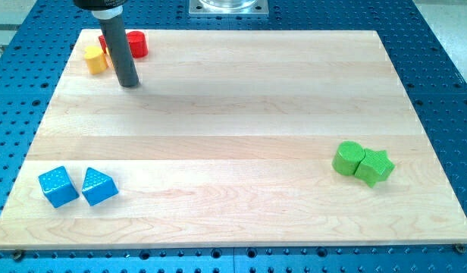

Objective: Push the green blocks towards the center of the board

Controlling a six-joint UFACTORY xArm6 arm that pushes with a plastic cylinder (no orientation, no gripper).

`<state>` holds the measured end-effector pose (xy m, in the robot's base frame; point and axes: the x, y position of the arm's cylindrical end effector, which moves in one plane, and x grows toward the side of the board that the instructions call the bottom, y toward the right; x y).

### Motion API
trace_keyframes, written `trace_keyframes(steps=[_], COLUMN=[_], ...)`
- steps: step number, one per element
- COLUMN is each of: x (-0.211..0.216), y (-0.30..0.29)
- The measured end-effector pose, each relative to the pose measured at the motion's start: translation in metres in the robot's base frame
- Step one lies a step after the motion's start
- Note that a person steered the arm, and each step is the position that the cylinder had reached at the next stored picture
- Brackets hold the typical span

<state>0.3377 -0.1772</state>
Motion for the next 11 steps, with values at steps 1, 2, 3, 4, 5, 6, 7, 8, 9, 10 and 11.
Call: trace_keyframes(steps=[1,2,3,4,5,6,7,8,9,10,11], x=[0.001,0.003,0.005,0.008,0.027,0.080,0.129,0.154,0.214,0.201,0.199], y=[0.002,0.002,0.002,0.043,0.136,0.247,0.371,0.455,0.453,0.426,0.415])
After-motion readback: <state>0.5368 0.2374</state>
